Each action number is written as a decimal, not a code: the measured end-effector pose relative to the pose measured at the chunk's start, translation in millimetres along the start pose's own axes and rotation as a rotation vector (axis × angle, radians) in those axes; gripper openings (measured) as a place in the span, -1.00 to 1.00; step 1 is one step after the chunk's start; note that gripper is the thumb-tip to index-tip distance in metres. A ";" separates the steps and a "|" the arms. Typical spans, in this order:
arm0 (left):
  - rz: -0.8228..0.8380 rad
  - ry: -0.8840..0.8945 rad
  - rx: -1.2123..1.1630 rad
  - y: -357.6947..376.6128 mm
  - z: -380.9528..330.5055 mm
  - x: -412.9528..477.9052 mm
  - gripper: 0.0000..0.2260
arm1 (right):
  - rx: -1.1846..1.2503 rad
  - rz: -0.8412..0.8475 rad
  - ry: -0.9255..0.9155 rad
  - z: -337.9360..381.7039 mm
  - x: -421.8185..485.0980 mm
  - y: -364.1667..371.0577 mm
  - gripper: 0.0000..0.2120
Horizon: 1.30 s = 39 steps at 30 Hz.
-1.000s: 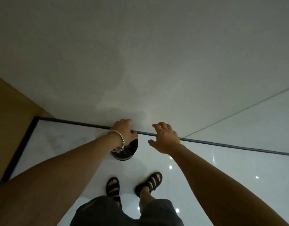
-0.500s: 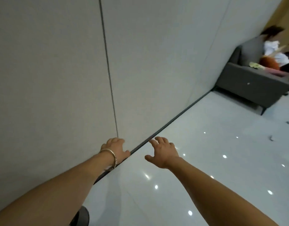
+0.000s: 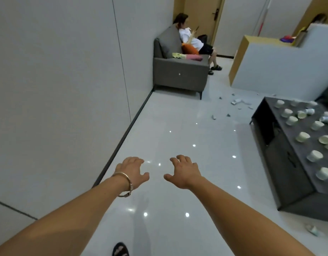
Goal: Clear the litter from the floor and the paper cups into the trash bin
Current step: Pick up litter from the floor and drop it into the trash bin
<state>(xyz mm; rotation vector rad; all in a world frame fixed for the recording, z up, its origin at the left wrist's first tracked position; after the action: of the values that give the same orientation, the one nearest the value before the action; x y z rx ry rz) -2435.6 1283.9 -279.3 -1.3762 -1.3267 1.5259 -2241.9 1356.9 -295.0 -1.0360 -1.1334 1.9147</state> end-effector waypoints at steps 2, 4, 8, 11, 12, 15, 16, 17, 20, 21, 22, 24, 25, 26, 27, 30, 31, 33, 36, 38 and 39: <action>0.021 0.034 0.025 -4.3 -7.1 36.0 -0.42 | 0.020 -0.004 0.049 -17.0 19.2 -7.4 -0.29; 0.056 0.073 0.030 -12.0 -14.3 76.9 -0.42 | 0.023 -0.011 0.093 -33.0 41.0 -20.8 -0.29; 0.028 0.177 0.020 -35.8 -39.8 155.9 -0.42 | 0.042 -0.046 0.230 -67.9 81.7 -51.6 -0.29; 0.005 0.277 0.015 -61.3 -59.7 208.5 -0.42 | 0.055 -0.083 0.318 -88.8 110.5 -75.9 -0.30; -0.010 0.305 0.028 -69.9 -65.7 225.8 -0.42 | 0.070 -0.104 0.341 -94.6 120.2 -82.1 -0.30; 0.001 0.344 0.055 -84.5 -87.0 273.1 -0.42 | 0.137 -0.124 0.410 -113.8 141.7 -93.8 -0.30; 0.018 0.362 0.067 -84.4 -96.6 285.4 -0.42 | 0.153 -0.121 0.432 -122.9 146.7 -95.2 -0.30; 0.037 0.386 0.086 -83.6 -107.2 297.3 -0.42 | 0.161 -0.117 0.451 -133.8 152.4 -96.7 -0.29; 0.070 0.451 0.133 -82.0 -146.2 340.8 -0.41 | 0.188 -0.127 0.514 -173.2 177.5 -110.7 -0.28; 0.072 0.470 0.141 -81.8 -160.8 357.6 -0.41 | 0.192 -0.134 0.527 -188.5 187.5 -116.4 -0.28; 0.075 0.487 0.142 -82.8 -176.3 374.4 -0.41 | 0.190 -0.134 0.535 -204.3 198.7 -123.2 -0.28; 0.089 0.504 0.139 -86.4 -206.2 405.1 -0.40 | 0.189 -0.128 0.545 -235.8 222.0 -138.5 -0.28; 0.089 0.507 0.138 -89.0 -219.9 420.9 -0.39 | 0.189 -0.134 0.545 -252.4 234.9 -147.9 -0.28; 0.087 0.510 0.141 -93.5 -232.9 436.8 -0.39 | 0.187 -0.139 0.544 -268.0 247.9 -159.1 -0.28; 0.087 0.507 0.140 -99.9 -244.7 453.7 -0.39 | 0.190 -0.141 0.543 -282.5 261.1 -171.8 -0.27; 0.061 0.474 0.123 -120.9 -273.6 503.5 -0.40 | 0.178 -0.148 0.511 -318.5 298.9 -207.3 -0.29; 0.045 0.459 0.115 -127.5 -282.3 519.9 -0.40 | 0.167 -0.157 0.502 -330.3 311.9 -218.5 -0.30; 0.046 0.437 0.084 -135.8 -297.1 551.1 -0.40 | 0.161 -0.160 0.503 -352.1 337.9 -237.8 -0.30; 0.098 0.432 0.085 -136.7 -312.0 593.1 -0.40 | 0.155 -0.111 0.500 -376.3 377.1 -252.4 -0.29; 0.117 0.417 0.091 -137.5 -323.2 630.0 -0.39 | 0.159 -0.097 0.496 -392.8 410.4 -261.3 -0.29; 0.120 0.415 0.089 -137.9 -329.4 650.8 -0.40 | 0.156 -0.096 0.494 -401.9 428.7 -266.5 -0.30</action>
<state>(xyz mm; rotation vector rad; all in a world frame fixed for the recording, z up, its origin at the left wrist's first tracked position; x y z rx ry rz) -2271.3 2007.6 -298.4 -1.6306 -0.9250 1.2651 -2045.7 1971.6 -301.1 -1.2511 -0.7263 1.5248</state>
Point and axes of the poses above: each hand's wrist, its own x-axis towards the middle knuckle, its own y-axis out of the palm, z = x × y, the point moved 1 cm from there along x, towards the middle knuckle, and after that the axes turned 9 degrees about x, right-handed, at the moved point
